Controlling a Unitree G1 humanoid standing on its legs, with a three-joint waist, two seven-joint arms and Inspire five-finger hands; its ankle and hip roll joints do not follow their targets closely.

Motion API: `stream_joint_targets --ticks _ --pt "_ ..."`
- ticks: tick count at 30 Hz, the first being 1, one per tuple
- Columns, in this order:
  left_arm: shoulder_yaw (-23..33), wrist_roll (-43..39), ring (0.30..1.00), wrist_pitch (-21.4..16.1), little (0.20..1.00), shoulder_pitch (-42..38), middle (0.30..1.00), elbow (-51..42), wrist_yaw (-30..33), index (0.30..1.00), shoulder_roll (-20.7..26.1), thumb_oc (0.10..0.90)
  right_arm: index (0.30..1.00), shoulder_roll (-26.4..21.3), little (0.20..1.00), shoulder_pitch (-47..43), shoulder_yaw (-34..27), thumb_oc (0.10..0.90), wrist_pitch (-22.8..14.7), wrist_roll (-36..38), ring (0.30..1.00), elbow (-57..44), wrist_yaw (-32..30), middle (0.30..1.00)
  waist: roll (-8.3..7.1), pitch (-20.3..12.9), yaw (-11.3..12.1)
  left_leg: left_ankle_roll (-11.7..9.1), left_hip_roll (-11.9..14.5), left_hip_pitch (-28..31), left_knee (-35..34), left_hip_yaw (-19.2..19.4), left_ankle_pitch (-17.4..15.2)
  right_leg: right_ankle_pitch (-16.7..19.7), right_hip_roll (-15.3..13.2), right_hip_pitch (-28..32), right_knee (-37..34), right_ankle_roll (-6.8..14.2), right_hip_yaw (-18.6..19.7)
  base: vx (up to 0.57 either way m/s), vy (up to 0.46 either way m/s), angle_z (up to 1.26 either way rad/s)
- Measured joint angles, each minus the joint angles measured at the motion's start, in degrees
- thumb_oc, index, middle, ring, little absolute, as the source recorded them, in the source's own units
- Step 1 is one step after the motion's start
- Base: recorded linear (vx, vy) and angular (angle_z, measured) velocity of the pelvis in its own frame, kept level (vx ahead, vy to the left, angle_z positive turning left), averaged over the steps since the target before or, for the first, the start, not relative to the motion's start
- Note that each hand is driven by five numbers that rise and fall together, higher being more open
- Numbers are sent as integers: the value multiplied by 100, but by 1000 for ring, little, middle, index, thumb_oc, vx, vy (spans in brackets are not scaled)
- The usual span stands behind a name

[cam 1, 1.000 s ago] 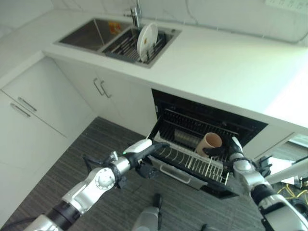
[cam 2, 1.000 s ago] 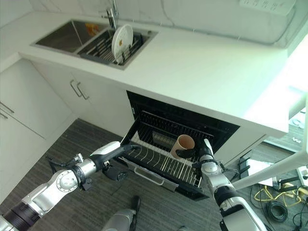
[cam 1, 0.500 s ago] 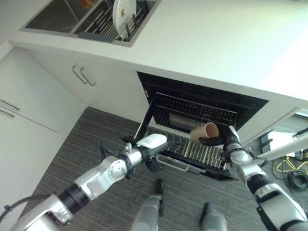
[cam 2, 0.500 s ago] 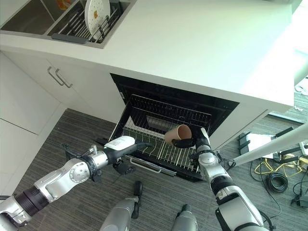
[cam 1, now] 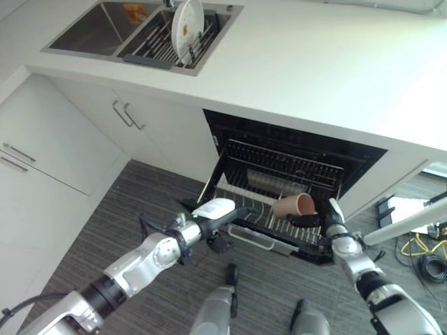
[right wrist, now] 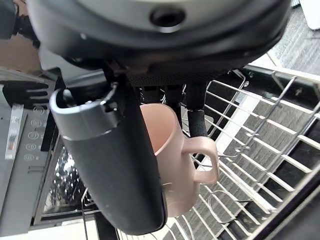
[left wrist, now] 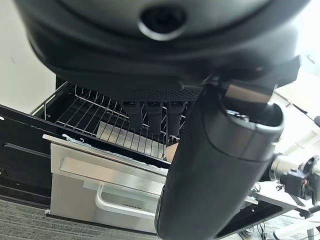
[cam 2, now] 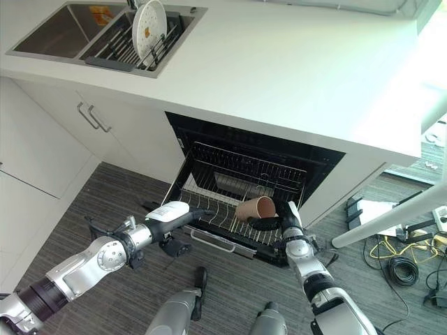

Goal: Place the dishes in the dishwasher.

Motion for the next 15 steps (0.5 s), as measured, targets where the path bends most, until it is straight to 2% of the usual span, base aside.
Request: stream_joint_targets --ticks 2,4,6,12,15 --pt "64 0 900 1 900 16 900 1 -1 900 11 800 300 68 300 95 0 400 -51 -30 300 9 5 300 -44 -34 2 -1 5 17 -6 2 1 -11 1 4 19 -16 2 26 -36 -1" --pt "60 1 900 -6 900 16 900 2 -3 900 11 800 300 171 300 298 39 400 -68 -186 300 8 62 300 -173 -136 -26 -3 9 108 -53 3 3 -12 4 97 -29 -16 2 25 -38 0" --pt "60 2 900 -7 900 19 900 3 -3 900 12 800 300 220 300 453 47 400 -85 -184 300 6 123 300 -238 -241 -13 -4 9 113 -68 5 3 -12 11 109 -57 -16 3 0 0 0" --pt "61 3 900 -8 900 35 900 4 -27 900 14 800 300 278 300 558 10 400 -86 -229 300 -7 163 300 -292 -306 -15 -10 17 222 -77 11 -17 -4 29 233 -114 -11 21 33 -24 0" --pt "62 3 900 -13 900 102 900 4 -53 900 31 800 300 240 300 693 15 400 -122 -581 300 -106 261 300 -385 -393 -4 -41 28 284 -71 -2 -44 -5 45 333 -178 -12 -2 55 -43 0"
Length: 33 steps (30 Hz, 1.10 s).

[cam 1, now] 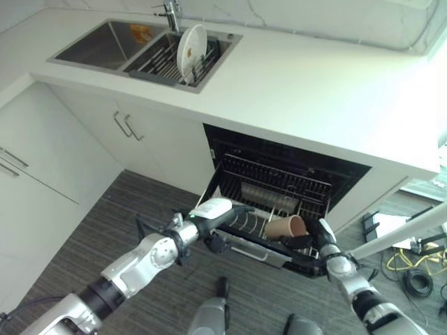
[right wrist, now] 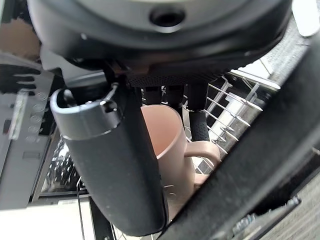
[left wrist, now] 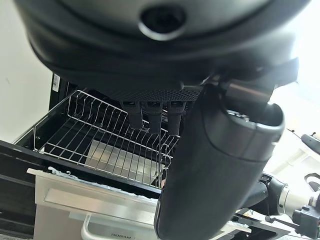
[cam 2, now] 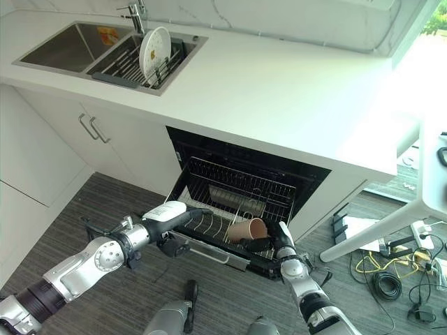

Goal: Place the dishes in the dishwasher.

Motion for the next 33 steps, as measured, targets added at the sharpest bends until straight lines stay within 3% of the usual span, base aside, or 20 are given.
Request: stream_joint_targets --ticks 5,13,14,15,33 --pt "11 -3 900 -61 900 115 900 -3 -138 900 173 800 300 -534 300 145 186 400 4 -320 300 -380 384 300 -66 -38 13 -14 10 8 22 -27 3 49 35 117 -134 8 -80 32 -59 4" --pt "6 -6 900 -167 900 156 900 0 -254 900 354 800 300 -853 300 61 425 400 13 -531 300 -601 851 300 -95 -39 54 -16 44 10 28 -37 -3 78 79 163 -200 3 -97 9 -20 1" --pt "6 -6 900 -169 900 156 900 1 -256 900 355 800 340 -881 340 59 445 427 20 -536 340 -630 892 340 -95 -39 60 -18 44 11 28 -36 -5 79 78 168 -206 4 -98 70 -9 0" --pt "6 -6 900 -211 900 157 900 6 -257 900 365 800 900 -912 900 60 444 800 35 -531 900 -636 989 900 -95 -40 71 -21 41 13 32 -34 -7 81 77 179 -216 8 -101 59 -4 1" --pt "7 -5 900 -286 900 171 900 13 -364 900 372 800 900 -891 900 189 462 800 44 -546 900 -626 1264 900 -100 -46 38 12 31 97 101 -26 -129 92 76 343 -306 19 -110 8 0 0"
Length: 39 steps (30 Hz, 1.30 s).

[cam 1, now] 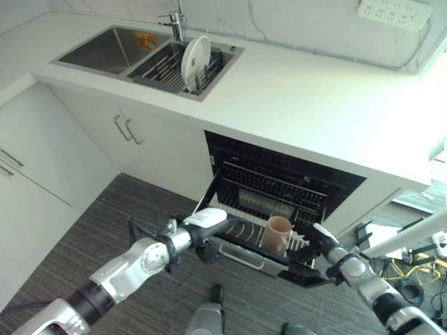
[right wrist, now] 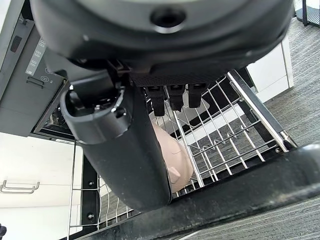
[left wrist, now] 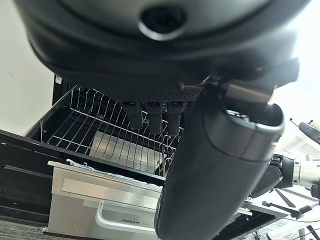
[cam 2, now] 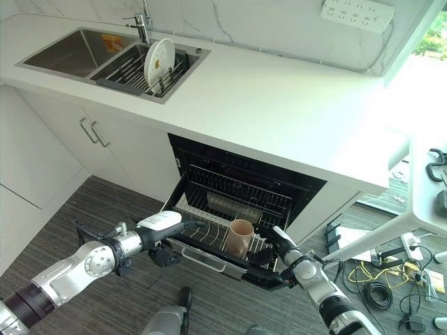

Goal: Place the dishes in the dishwasher.

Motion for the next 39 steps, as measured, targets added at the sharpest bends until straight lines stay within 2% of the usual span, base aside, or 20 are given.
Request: stream_joint_targets --ticks 9,12,14,15,18,19,21,24,27,28,30,32,34,36,38,39 --pt "2 0 900 1 900 48 900 0 12 900 -2 800 900 -2 900 82 27 800 -7 -56 900 -26 -579 900 65 -4 -25 1 -5 -10 -1 5 -10 -1 -7 -8 -9 -1 4 0 3 0" --pt "251 1 900 7 900 413 900 0 56 900 -63 800 900 119 900 444 -293 800 -77 597 900 -312 -1005 900 120 -21 -85 4 -8 -4 1 23 -27 -1 -27 -9 -21 -1 14 16 33 -2" --pt "684 4 900 14 900 896 900 2 182 900 -208 800 900 345 900 919 -882 800 -260 1004 900 -828 -1278 900 149 -33 -183 17 -10 7 6 45 -51 0 -39 2 -37 0 22 31 34 -4" --pt "756 6 900 30 900 1020 900 18 262 900 -217 800 900 385 900 1040 -971 800 -347 1146 900 -1008 -1424 900 156 -37 -212 3 -12 16 12 52 -48 0 -28 9 -38 1 24 46 49 -7" --pt "1621 -7 900 52 900 2074 900 129 799 900 -751 800 900 805 900 2033 -1946 800 -658 1387 900 -2957 -1934 900 225 -66 -388 3 -4 94 86 205 -120 7 -37 24 -84 13 179 27 57 -23" --pt "1758 -37 900 56 900 2289 900 319 983 900 -835 800 900 835 900 2228 -2154 800 -896 1417 900 -3493 -2056 900 258 -87 -458 7 12 134 152 249 -181 12 -34 82 -101 21 195 18 78 -29" --pt "1977 -181 900 53 900 2501 900 642 1295 900 -911 800 900 832 900 2256 -2462 800 -1330 1418 900 -3953 -2196 900 261 -98 -517 5 44 222 215 324 -261 2 -30 138 -112 6 268 22 114 -21" --pt "2506 -816 900 15 900 2759 900 983 1844 900 -1462 800 900 697 900 2303 -2919 800 -1539 1427 900 -4580 -2278 900 278 -135 -498 9 50 220 301 333 -385 -17 -69 177 -109 -30 285 22 122 -3" --pt "2818 -1208 900 -141 900 2848 900 1126 2225 900 -1737 800 900 656 900 2275 -2983 800 -1618 1446 900 -4752 -2287 900 166 -287 -430 42 40 200 368 331 -409 -24 -86 193 -116 -41 287 28 171 2" --pt "2955 -1296 900 -264 900 2841 900 1149 2438 900 -1780 800 900 671 900 2281 -2967 800 -1618 1572 900 -4757 -2285 900 74 -382 -319 71 13 179 465 341 -470 -40 -99 216 -125 -65 307 75 333 10" --pt "3412 -1885 900 -513 900 2751 900 1188 2856 900 -2169 800 900 720 900 2272 -2976 800 -1622 1676 900 -4763 -2313 900 -31 -519 -310 198 -132 65 634 310 -548 -62 -137 231 -143 -100 301 82 318 16" --pt "3824 -2181 900 -711 900 2563 900 1438 3098 900 -2493 800 900 803 900 2266 -2939 800 -1621 1703 900 -4763 -2343 900 -60 -583 -323 271 -188 5 800 247 -662 -52 -185 295 -123 -124 301 65 255 14" --pt "4175 -2739 900 -929 900 2319 900 1874 3459 900 -2784 800 900 859 900 2247 -2936 800 -1623 1703 900 -4764 -2391 900 -51 -602 -365 328 -312 -8 904 209 -776 87 -216 335 -42 -270 369 51 234 20" --pt "4367 -3283 900 -1111 900 2122 900 2324 3865 900 -2964 800 900 947 900 2239 -2941 800 -1624 1703 900 -4763 -2469 900 -26 -614 -357 374 -346 4 876 163 -768 398 -211 177 206 -413 540 47 208 14" --pt "4638 -3639 900 -1255 900 2011 900 2852 4129 900 -3173 800 900 1031 900 2236 -2929 800 -1624 1702 900 -4763 -2504 900 -23 -624 -352 453 -354 54 813 165 -784 693 -223 81 309 -421 731 49 198 -8" --pt "5106 -4195 900 -1386 900 1871 900 3898 4498 900 -3454 800 900 1102 900 2195 -2895 800 -1626 1705 900 -4750 -2550 900 53 -636 -421 592 -355 94 736 162 -784 1272 -192 -80 406 -422 890 31 154 -17"
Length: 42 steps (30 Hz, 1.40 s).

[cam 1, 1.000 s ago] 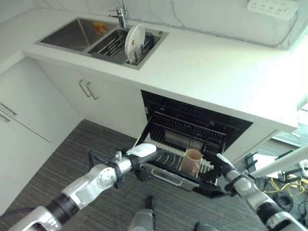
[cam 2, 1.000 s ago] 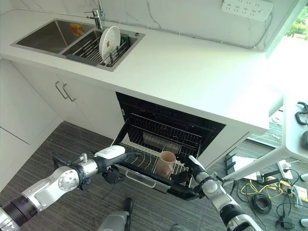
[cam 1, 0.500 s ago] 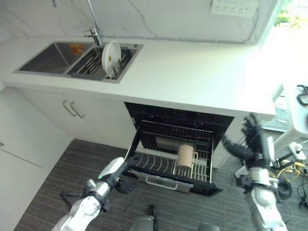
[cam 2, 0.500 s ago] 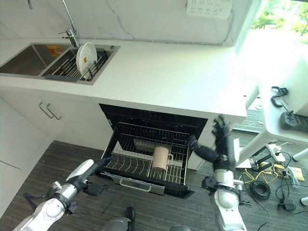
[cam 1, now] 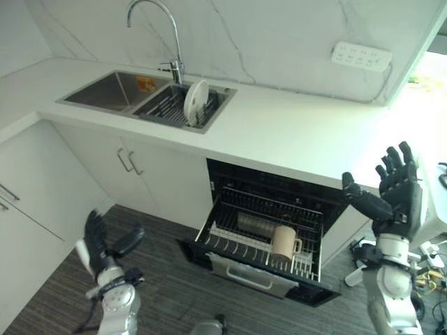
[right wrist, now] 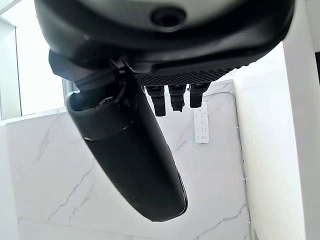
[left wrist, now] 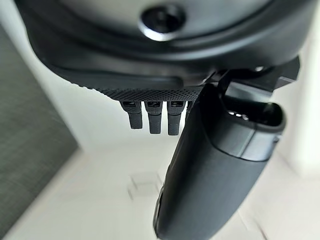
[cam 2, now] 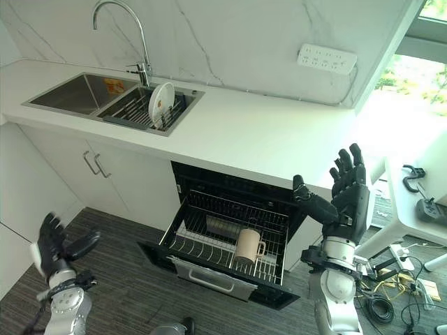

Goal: Place the dishes in the dishwasher.

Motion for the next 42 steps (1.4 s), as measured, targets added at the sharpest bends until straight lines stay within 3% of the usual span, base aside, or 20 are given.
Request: stream_joint_targets --ticks 3,5,9,10,12,14,15,16,17,18,20,21,23,26,28,32,36,39,41,42 --pt "200 -146 900 97 900 39 900 851 295 900 -49 800 900 9 900 -14 17 800 0 36 900 -1 -17 900 27 7 -80 179 36 14 -103 32 56 371 93 -221 154 118 42 17 70 -12" --pt "155 -169 900 318 900 327 900 1021 377 900 -112 800 900 -24 900 19 59 800 18 130 900 -8 -17 900 12 12 -92 238 75 69 -342 -12 202 -515 832 -482 698 426 297 34 64 2" --pt "-127 -201 900 434 900 809 900 1580 -232 900 -501 800 900 -229 900 133 111 800 -123 314 900 -8 195 900 -139 51 -137 170 -500 301 -830 42 255 -1264 2182 -718 386 -97 69 107 -52 26" --pt "-200 -367 900 845 900 744 900 1805 -545 900 -550 800 900 -311 900 158 39 800 -133 502 900 12 208 900 -11 139 -407 151 -622 314 -891 -10 258 -1282 2220 -507 -182 -437 140 203 -117 98" --pt "-445 -427 900 1057 900 672 900 2004 -874 900 -577 800 900 -278 900 75 -32 800 -144 625 900 71 102 900 -144 213 -408 227 -743 81 -101 435 -42 -859 1853 -483 -580 -993 -26 136 -29 58" --pt "-748 -419 900 1222 900 781 900 2255 -1277 900 -618 800 900 -331 900 245 69 800 -143 618 900 39 10 900 -127 230 -379 -42 -349 393 931 588 -556 -859 1765 -262 -654 -998 -57 40 53 15" --pt "-756 -418 900 1247 900 887 900 2256 -1363 900 -698 800 900 -440 900 257 78 800 -151 616 900 -1 -22 900 -60 221 -387 -352 -252 788 415 268 -754 -953 1817 -307 -496 -869 -67 1 119 -3" --pt "-785 -415 900 1275 900 980 900 2245 -1436 900 -739 800 900 -505 900 139 92 800 -175 613 900 25 -83 900 -48 273 -309 -212 -346 1007 122 198 -689 -1142 1858 -421 -35 -882 0 27 176 -9" --pt "-836 -410 900 1267 900 930 900 2207 -1547 900 -656 800 900 -499 900 -72 105 800 -173 623 900 94 -206 900 -344 487 -293 -815 -442 589 1215 328 -642 -1559 1779 -424 503 -1160 174 84 280 2" --pt "-876 -439 900 1410 900 791 900 2410 -1649 900 -645 800 900 -551 900 -143 67 800 -159 615 900 126 -258 900 -394 531 -251 -649 -345 159 1916 372 -669 -1620 1706 -260 332 -1130 183 126 356 7" --pt "-897 -610 900 1639 900 745 900 2545 -1754 900 -662 800 900 -497 900 -509 184 800 -145 493 900 78 -369 900 -371 478 -196 -537 292 -149 1321 222 -696 -1523 1696 -234 52 -940 188 169 535 -16" --pt "-883 -715 900 1685 900 579 900 2711 -1788 900 -715 800 900 -580 900 -762 140 800 -154 275 900 -47 -480 900 -260 466 -231 -676 735 -269 274 -325 -422 -1369 1687 -250 -89 -693 288 221 819 -21" --pt "-879 -758 900 1700 900 349 900 3115 -2015 900 -812 800 900 -1032 900 -799 35 800 -69 271 900 -59 -641 900 55 369 -229 -825 1269 -346 47 -786 -111 -1479 1619 -206 -13 -529 373 176 788 -2" --pt "-1365 -362 900 1687 900 360 900 3267 -2303 900 -833 800 900 -1141 900 -251 -784 800 -42 528 900 -172 -651 900 400 130 -396 -713 952 130 -208 -11 50 -1549 1031 6 -158 7 392 41 511 8" --pt "-1846 -188 900 1663 900 273 900 3170 -2457 900 -563 800 900 -664 900 16 -847 800 -39 679 900 -174 -639 900 148 125 -561 -474 360 171 -73 184 65 -1211 508 17 -205 124 560 28 443 -17" --pt "-2013 -172 900 1730 900 -192 900 3471 -2766 900 -387 800 900 -537 900 -19 -536 800 -23 694 900 -193 -561 900 67 82 -539 -20 161 139 48 517 -236 -397 222 -17 -473 64 550 44 247 -28" --pt "-2078 -86 900 1943 900 -72 900 3411 -3011 900 -308 800 900 -352 900 -322 28 800 130 600 900 -650 -209 900 -48 -62 -432 326 216 332 -275 1396 -279 -305 397 -438 -266 94 -724 41 173 -104" --pt "-2059 -103 900 2118 900 -81 900 3357 -3002 900 -331 800 900 -411 900 -321 -16 800 245 587 900 -601 -198 900 -72 -78 -577 254 118 462 -555 1471 -205 -886 1234 -428 -139 41 -548 112 -32 -34" --pt "-1862 -222 900 2246 900 -81 900 3364 -3017 900 -318 800 900 -462 900 -212 -53 800 284 633 900 -565 -166 900 -195 -83 -647 -223 -65 519 -753 1559 -231 -1065 1710 -601 -220 -289 -592 203 -89 -11" --pt "-1620 -229 900 2305 900 -89 900 3359 -3037 900 -253 800 900 -438 900 -174 -44 800 292 688 900 -595 -39 900 -474 -71 -665 -56 -264 274 207 1485 -599 -1089 1468 -781 -174 -258 -598 217 -110 -42"
